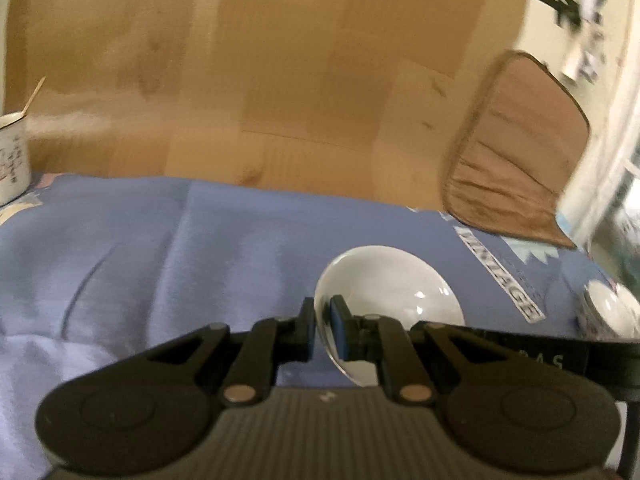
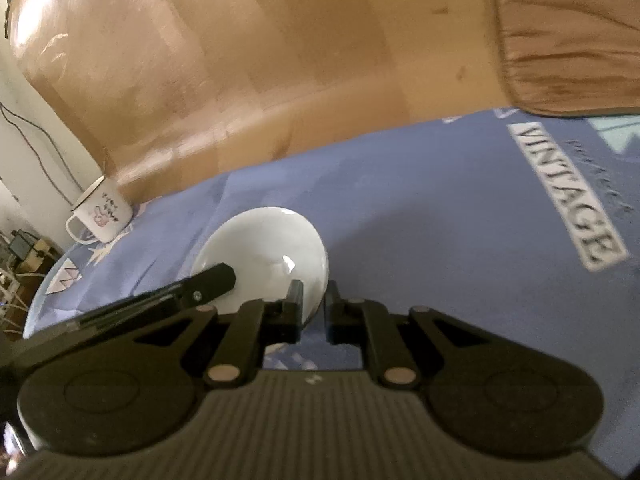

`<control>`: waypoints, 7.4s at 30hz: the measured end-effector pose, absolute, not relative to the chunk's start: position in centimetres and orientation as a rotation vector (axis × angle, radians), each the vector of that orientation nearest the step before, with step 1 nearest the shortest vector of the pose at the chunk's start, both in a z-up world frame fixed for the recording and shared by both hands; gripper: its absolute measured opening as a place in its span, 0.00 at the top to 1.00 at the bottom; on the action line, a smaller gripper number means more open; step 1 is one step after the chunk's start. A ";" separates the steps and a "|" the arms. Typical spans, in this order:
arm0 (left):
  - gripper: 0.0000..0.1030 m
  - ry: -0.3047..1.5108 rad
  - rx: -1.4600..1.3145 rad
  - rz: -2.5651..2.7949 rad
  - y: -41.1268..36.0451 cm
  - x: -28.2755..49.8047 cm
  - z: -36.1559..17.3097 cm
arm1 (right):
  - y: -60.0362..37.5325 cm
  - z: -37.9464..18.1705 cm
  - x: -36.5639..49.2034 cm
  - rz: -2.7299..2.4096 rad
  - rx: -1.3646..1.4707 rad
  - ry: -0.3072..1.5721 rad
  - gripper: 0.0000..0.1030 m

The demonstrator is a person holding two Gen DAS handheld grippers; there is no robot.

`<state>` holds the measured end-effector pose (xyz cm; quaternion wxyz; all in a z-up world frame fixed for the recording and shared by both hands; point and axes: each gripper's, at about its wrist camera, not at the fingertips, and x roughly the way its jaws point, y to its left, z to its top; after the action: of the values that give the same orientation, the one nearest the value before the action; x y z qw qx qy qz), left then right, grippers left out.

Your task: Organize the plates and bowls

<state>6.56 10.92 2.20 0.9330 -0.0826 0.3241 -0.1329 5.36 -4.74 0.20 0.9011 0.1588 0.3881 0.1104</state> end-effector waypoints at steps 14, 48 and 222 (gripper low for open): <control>0.90 0.663 -0.122 -0.319 5.7 4.9 4.3 | -9.1 1.6 2.2 0.167 0.350 0.718 0.88; 0.65 0.696 -0.007 -0.493 -15.3 6.4 7.5 | -27.9 3.2 -5.8 -0.191 0.461 0.395 0.59; 0.09 0.885 0.080 -0.497 -16.1 9.6 5.2 | -32.1 1.4 -3.9 0.021 0.746 0.610 0.41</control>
<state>9.55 -16.09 5.16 0.8732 0.0382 0.4235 -0.2381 -3.94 -32.05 1.39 0.8860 0.3589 0.2933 0.0100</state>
